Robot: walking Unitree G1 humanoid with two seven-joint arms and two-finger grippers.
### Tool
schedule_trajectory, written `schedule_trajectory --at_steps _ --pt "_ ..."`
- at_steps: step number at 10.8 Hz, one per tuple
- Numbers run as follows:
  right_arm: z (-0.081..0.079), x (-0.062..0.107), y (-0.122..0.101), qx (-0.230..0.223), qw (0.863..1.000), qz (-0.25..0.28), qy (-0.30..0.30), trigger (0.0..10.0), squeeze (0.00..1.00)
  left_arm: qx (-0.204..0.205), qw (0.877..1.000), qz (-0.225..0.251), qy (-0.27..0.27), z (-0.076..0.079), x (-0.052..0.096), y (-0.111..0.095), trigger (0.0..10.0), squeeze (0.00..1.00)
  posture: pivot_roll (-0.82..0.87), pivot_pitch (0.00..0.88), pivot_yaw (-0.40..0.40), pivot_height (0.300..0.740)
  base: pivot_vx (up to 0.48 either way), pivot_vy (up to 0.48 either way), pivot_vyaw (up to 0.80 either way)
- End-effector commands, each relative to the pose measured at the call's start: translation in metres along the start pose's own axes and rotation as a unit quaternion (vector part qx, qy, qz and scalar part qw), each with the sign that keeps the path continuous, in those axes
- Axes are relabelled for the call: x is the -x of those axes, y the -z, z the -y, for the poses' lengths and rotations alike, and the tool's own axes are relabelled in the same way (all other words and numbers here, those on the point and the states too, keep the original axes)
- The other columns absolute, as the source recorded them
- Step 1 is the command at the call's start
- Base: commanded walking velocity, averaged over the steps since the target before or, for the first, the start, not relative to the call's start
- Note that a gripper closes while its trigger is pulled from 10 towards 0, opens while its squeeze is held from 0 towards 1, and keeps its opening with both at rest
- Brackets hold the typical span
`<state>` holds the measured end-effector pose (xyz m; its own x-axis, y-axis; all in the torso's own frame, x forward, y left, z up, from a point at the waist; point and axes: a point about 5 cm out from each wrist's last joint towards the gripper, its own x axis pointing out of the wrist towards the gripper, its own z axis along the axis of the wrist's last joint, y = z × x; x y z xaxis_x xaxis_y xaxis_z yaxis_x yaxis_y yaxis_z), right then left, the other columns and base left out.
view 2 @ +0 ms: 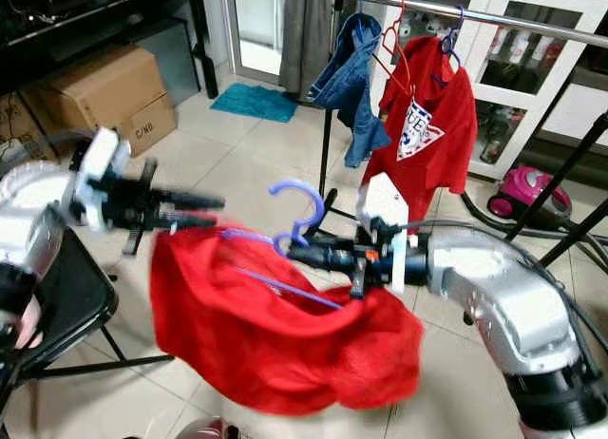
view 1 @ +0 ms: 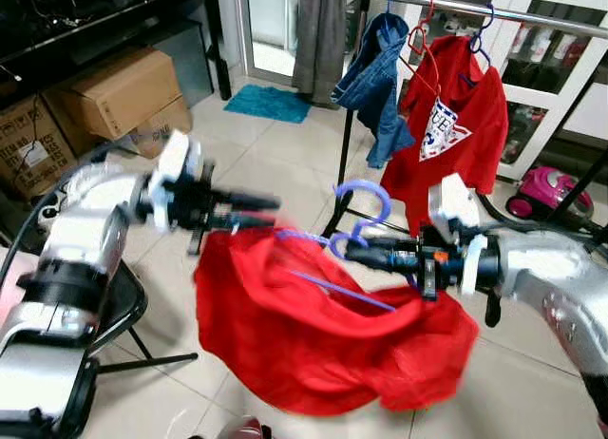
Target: Hang hanger
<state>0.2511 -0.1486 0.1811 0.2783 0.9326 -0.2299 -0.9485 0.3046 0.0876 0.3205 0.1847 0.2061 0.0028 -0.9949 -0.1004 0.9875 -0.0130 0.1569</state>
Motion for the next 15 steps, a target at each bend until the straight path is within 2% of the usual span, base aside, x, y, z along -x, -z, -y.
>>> schedule_trajectory --at_steps 1,3,4,5,6,7,8,9,10,11,12,13,14,15 --pt "0.001 0.002 -0.001 0.012 1.000 -0.003 0.012 0.0 0.00 -0.013 1.000 0.011 0.004 -0.004 -0.002 -0.012 10.0 0.00 0.01 0.000 0.057 0.740 0.000 0.000 0.00" --pt "0.000 0.002 0.001 0.008 1.000 -0.001 0.017 0.0 0.00 -0.009 1.000 -0.011 -0.008 -0.006 -0.002 -0.007 10.0 0.00 0.01 0.000 0.057 0.740 0.000 0.000 0.00" --pt "0.009 0.003 0.008 0.000 0.997 -0.010 0.074 0.0 0.00 -0.018 0.996 0.001 -0.089 -0.016 0.004 -0.010 10.0 0.00 0.01 0.000 0.055 0.740 0.000 0.000 0.00" --pt "0.016 0.004 0.014 -0.015 0.992 -0.008 0.128 0.0 0.00 -0.015 0.992 0.014 -0.127 -0.017 0.009 -0.012 10.0 0.14 0.01 0.000 0.048 0.740 0.000 0.000 0.00" --pt "0.027 0.004 0.029 -0.047 0.975 -0.005 0.218 0.0 0.00 0.009 0.970 0.008 -0.243 -0.021 0.017 -0.003 10.0 0.26 0.02 0.000 0.041 0.740 0.000 0.000 0.00" --pt "0.034 0.004 0.048 -0.083 0.947 -0.001 0.312 0.0 0.00 0.039 0.939 -0.027 -0.341 -0.015 0.020 0.018 10.0 0.19 0.04 0.000 0.030 0.740 0.000 0.000 0.00" --pt "0.036 0.005 0.055 -0.102 0.930 0.009 0.354 0.0 0.00 0.046 0.926 -0.039 -0.372 -0.009 0.018 0.027 10.0 0.04 0.04 0.000 0.023 0.740 0.000 0.000 0.00" --pt "0.040 0.010 0.071 -0.146 0.881 0.027 0.450 0.0 0.00 0.051 0.902 -0.042 -0.426 0.005 0.009 0.049 10.0 0.00 0.05 0.000 0.015 0.740 0.000 0.000 0.00" --pt "0.039 0.013 0.079 -0.157 0.856 0.032 0.492 0.0 0.00 0.081 0.893 -0.032 -0.442 0.017 0.000 0.063 10.0 0.00 0.05 0.000 0.016 0.740 0.000 0.000 0.00" --pt "0.037 0.014 0.083 -0.180 0.825 0.055 0.533 0.0 0.00 0.113 0.870 -0.025 -0.478 0.033 -0.013 0.075 10.0 0.00 0.04 0.000 0.016 0.740 0.000 0.000 0.00" --pt "0.038 0.013 0.081 -0.198 0.803 0.078 0.556 0.0 0.00 0.115 0.848 -0.004 -0.517 0.040 -0.024 0.078 10.0 0.00 0.04 0.000 0.014 0.740 0.000 0.000 0.00" --pt "0.044 0.011 0.077 -0.201 0.792 0.087 0.570 0.0 0.00 0.104 0.832 -0.008 -0.545 0.039 -0.033 0.080 10.0 0.00 0.04 0.000 0.004 0.740 0.000 0.000 0.00" --pt "0.049 0.009 0.073 -0.202 0.788 0.088 0.574 0.0 0.00 0.115 0.839 -0.047 -0.530 0.038 -0.038 0.085 10.0 0.00 0.03 0.000 0.001 0.740 0.000 0.000 0.00" --pt "0.064 0.007 0.063 -0.212 0.772 0.096 0.592 0.0 0.00 0.114 0.882 -0.060 -0.453 0.034 -0.050 0.082 10.0 0.00 0.01 0.000 0.003 0.740 0.000 0.000 0.00"
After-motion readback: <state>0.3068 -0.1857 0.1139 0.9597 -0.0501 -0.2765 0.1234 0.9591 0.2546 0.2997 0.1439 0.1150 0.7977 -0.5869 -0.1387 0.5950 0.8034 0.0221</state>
